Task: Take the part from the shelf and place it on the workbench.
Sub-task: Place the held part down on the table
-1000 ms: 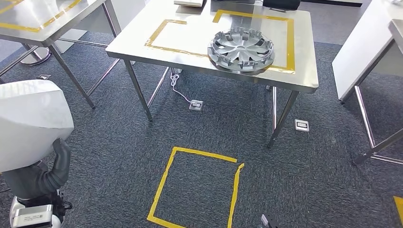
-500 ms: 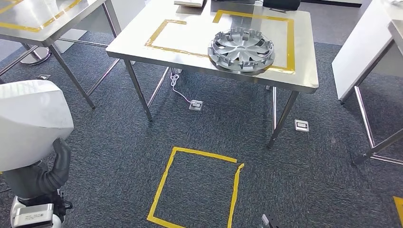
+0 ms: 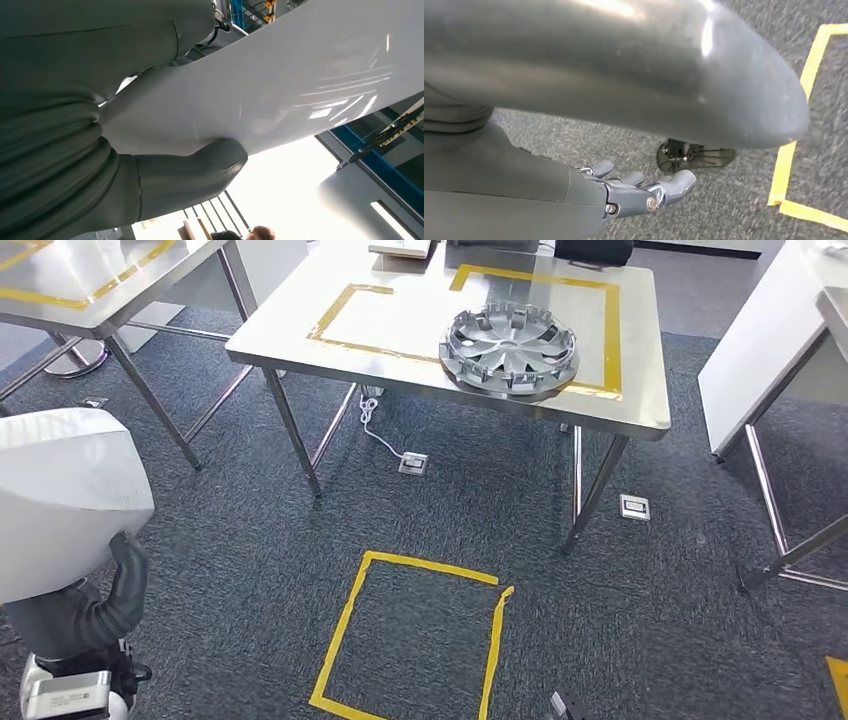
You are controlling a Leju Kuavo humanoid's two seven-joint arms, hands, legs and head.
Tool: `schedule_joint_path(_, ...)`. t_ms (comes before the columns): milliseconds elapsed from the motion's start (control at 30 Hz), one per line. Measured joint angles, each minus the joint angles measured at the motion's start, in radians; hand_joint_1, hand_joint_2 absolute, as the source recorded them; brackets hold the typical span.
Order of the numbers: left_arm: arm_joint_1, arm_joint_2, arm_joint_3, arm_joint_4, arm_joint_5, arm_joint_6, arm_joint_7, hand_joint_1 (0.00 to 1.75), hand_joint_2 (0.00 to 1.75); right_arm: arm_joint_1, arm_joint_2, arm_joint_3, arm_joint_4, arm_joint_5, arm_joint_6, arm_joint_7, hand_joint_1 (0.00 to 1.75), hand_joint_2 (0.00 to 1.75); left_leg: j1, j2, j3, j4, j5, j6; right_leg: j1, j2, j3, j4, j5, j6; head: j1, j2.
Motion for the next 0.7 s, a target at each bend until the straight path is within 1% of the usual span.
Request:
schedule_joint_path(33,-0.001,0.0,0.0,0.0,0.0,0.0,0.0,1.75,1.75,0.0,0.0,0.0,0.0,0.0,0.0,0.0,0.0,0.0,0.003,0.001,0.005,-0.009,0.006,0.0,-0.002,0.0,-0.023,0.049,-0.029,0.004,0.001,0.0)
schedule_joint_path(67,-0.002,-0.001,0.0,0.001,0.001,0.0,0.0,1.75,1.75,0.0,0.0,0.0,0.0,0.0,0.0,-0.001,0.0,0.0,0.005,0.002,0.005,-0.012,0.008,0.001,-0.006,0.0,-0.056,0.112,-0.062,0.01,0.002,0.0)
schedule_joint_path(100,-0.002,-0.001,-0.001,0.002,0.001,0.0,0.0,1.75,1.75,0.0,0.0,0.0,0.0,0.0,0.0,-0.001,0.0,0.0,0.007,0.002,0.003,-0.012,0.008,-0.002,-0.01,0.0,-0.089,0.174,-0.088,0.016,0.002,0.0)
schedule_joint_path(133,-0.001,-0.002,-0.001,0.003,0.001,0.0,0.0,1.75,1.75,0.001,0.0,0.0,0.0,0.0,0.0,-0.001,0.0,0.0,0.01,0.002,0.0,-0.009,0.007,-0.005,-0.016,0.0,-0.111,0.214,-0.098,0.022,0.002,0.0)
schedule_joint_path(167,-0.001,-0.002,-0.002,0.004,0.001,0.0,0.0,1.75,1.75,0.001,-0.001,0.0,0.0,0.0,0.0,-0.001,0.0,0.0,0.014,0.001,-0.003,-0.005,0.005,-0.012,-0.022,0.0,-0.114,0.215,-0.086,0.03,0.002,0.0)
schedule_joint_path(200,0.0,-0.002,-0.002,0.005,0.001,0.001,0.0,1.75,1.75,0.002,-0.001,0.0,0.0,0.0,0.0,-0.002,0.0,0.0,0.021,0.001,-0.006,0.003,0.002,-0.02,-0.029,0.0,-0.096,0.177,-0.058,0.038,0.002,0.0)
schedule_joint_path(233,-0.001,-0.002,-0.002,0.006,0.001,0.001,0.0,1.75,1.75,0.002,-0.001,0.0,0.0,0.0,0.0,-0.002,0.0,0.0,0.028,0.0,-0.011,0.015,-0.004,-0.031,-0.037,0.0,-0.063,0.109,-0.024,0.048,0.003,0.0)
schedule_joint_path(267,-0.001,-0.002,-0.002,0.006,0.001,0.001,0.0,1.75,1.75,0.001,0.002,0.0,0.0,0.0,0.0,-0.003,0.0,0.0,0.033,-0.001,-0.017,0.029,-0.011,-0.043,-0.041,0.001,-0.035,0.053,0.001,0.055,0.006,0.0)
schedule_joint_path(300,-0.001,-0.001,-0.002,0.006,0.001,0.001,0.0,1.75,1.75,0.0,0.003,-0.001,0.0,-0.001,0.0,-0.004,0.0,0.0,0.035,-0.003,-0.023,0.044,-0.021,-0.055,-0.043,0.003,-0.016,0.015,0.014,0.051,0.009,0.0)
schedule_joint_path(333,-0.002,-0.001,-0.002,0.005,0.001,0.001,0.0,1.75,1.75,0.0,0.005,-0.001,0.0,-0.001,0.0,-0.004,0.0,0.0,0.035,-0.004,-0.028,0.055,-0.028,-0.065,-0.042,0.004,-0.01,0.001,0.016,0.042,0.012,0.0)
schedule_joint_path(367,-0.003,-0.002,-0.003,0.005,0.001,0.001,0.0,1.75,1.75,0.0,0.007,-0.001,0.0,-0.001,0.0,-0.004,0.0,0.0,0.034,-0.005,-0.029,0.059,-0.033,-0.073,-0.038,0.004,-0.014,0.009,0.01,0.027,0.014,0.0)
schedule_joint_path(400,-0.004,-0.002,-0.003,0.004,0.001,0.002,0.0,1.75,1.75,0.001,0.006,-0.002,0.0,-0.001,0.0,-0.003,0.0,0.0,0.036,-0.005,-0.028,0.06,-0.035,-0.079,-0.037,0.003,-0.015,0.011,0.009,0.011,0.014,0.0)
schedule_joint_path(433,-0.004,-0.002,-0.004,0.004,0.001,0.002,0.0,1.75,1.75,0.001,0.005,-0.002,0.0,-0.001,0.0,-0.003,0.0,0.0,0.038,-0.003,-0.027,0.06,-0.036,-0.083,-0.035,0.001,-0.013,0.011,0.008,0.001,0.014,0.0)
schedule_joint_path(467,-0.005,-0.002,-0.004,0.004,0.001,0.002,0.0,1.75,1.75,0.001,0.005,-0.003,0.0,-0.002,0.0,-0.003,0.0,0.0,0.04,0.002,-0.031,0.071,-0.045,-0.084,-0.033,0.0,-0.011,0.011,0.009,-0.008,0.013,0.0)
schedule_joint_path(500,-0.007,-0.002,-0.005,0.004,0.001,0.002,0.0,1.75,1.75,0.001,0.005,-0.005,0.0,-0.002,0.0,-0.003,0.0,0.0,0.04,0.006,-0.044,0.103,-0.064,-0.084,-0.032,-0.001,-0.009,0.011,0.01,-0.016,0.012,0.0)
schedule_joint_path(533,-0.009,-0.002,-0.005,0.005,0.001,0.002,0.0,1.75,1.75,0.001,0.005,-0.007,0.0,-0.002,0.0,-0.003,0.0,0.0,0.038,0.011,-0.069,0.158,-0.094,-0.082,-0.03,-0.002,-0.007,0.01,0.01,-0.021,0.012,0.0)
schedule_joint_path(600,-0.012,-0.002,-0.006,0.006,0.002,0.002,0.0,1.75,1.75,0.001,0.005,-0.012,0.0,-0.003,0.0,-0.003,0.0,0.0,0.031,0.014,-0.138,0.303,-0.159,-0.074,-0.022,-0.005,-0.006,0.01,0.008,-0.028,0.011,0.0)
schedule_joint_path(633,-0.012,-0.002,-0.006,0.008,0.002,0.002,0.0,1.75,1.75,0.002,0.005,-0.014,0.0,-0.003,0.0,-0.003,0.0,0.0,0.027,0.014,-0.164,0.354,-0.172,-0.069,-0.018,-0.005,-0.005,0.01,0.006,-0.031,0.011,0.0)
schedule_joint_path(667,-0.012,-0.002,-0.006,0.009,0.002,0.002,0.0,1.75,1.75,0.002,0.005,-0.016,0.0,-0.003,0.0,-0.003,0.0,0.0,0.023,0.014,-0.173,0.367,-0.165,-0.062,-0.014,-0.006,-0.002,0.01,0.004,-0.034,0.012,0.0)
schedule_joint_path(700,-0.013,-0.002,-0.007,0.009,0.002,0.002,0.0,1.75,1.75,0.002,0.005,-0.016,0.0,-0.003,0.0,-0.003,0.0,0.0,0.018,0.014,-0.161,0.338,-0.14,-0.053,-0.011,-0.005,0.001,0.01,0.001,-0.036,0.012,0.0)
